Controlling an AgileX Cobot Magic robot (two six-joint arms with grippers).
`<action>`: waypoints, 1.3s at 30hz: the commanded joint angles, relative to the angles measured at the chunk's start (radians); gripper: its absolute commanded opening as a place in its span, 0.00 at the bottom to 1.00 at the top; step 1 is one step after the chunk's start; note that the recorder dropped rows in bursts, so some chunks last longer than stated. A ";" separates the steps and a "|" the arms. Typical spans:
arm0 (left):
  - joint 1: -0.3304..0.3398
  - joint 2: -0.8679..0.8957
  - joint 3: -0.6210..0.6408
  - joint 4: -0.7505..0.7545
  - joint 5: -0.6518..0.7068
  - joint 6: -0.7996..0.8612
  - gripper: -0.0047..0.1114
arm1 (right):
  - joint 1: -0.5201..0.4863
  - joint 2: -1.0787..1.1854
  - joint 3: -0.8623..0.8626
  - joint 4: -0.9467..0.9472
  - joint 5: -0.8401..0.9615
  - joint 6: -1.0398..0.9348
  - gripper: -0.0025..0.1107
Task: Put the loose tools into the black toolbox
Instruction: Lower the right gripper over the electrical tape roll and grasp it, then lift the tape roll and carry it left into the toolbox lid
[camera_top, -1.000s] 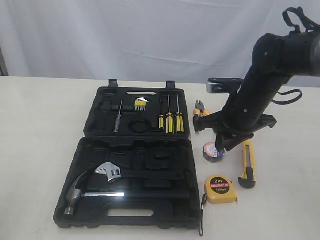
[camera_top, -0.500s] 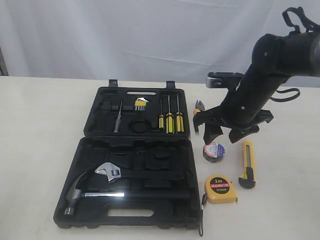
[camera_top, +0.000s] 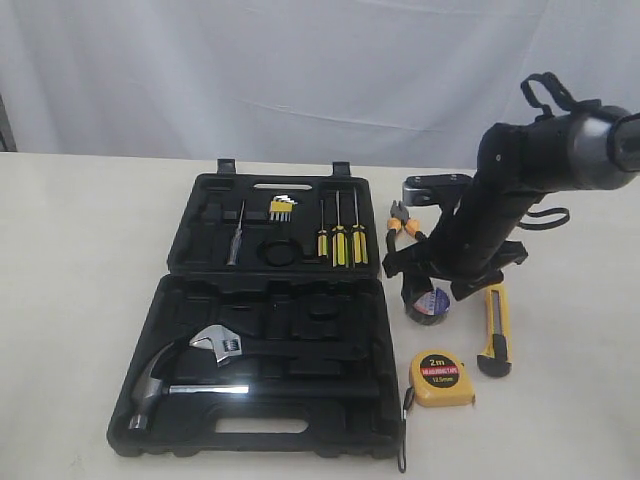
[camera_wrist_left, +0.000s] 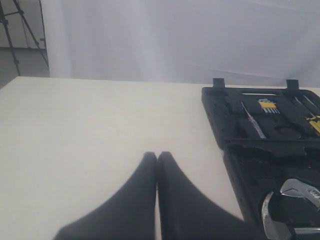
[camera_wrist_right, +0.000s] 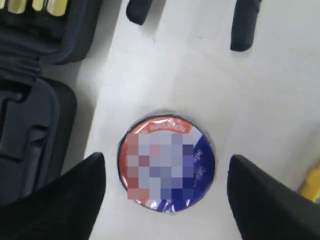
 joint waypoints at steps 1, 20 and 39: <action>-0.002 -0.003 0.002 -0.002 0.000 -0.002 0.04 | -0.002 0.017 -0.003 -0.012 -0.029 -0.002 0.60; -0.002 -0.003 0.002 -0.002 0.000 -0.002 0.04 | -0.002 0.006 -0.014 0.006 -0.003 0.008 0.07; -0.002 -0.003 0.002 -0.002 0.000 -0.002 0.04 | 0.268 0.286 -0.846 -0.022 0.402 0.037 0.05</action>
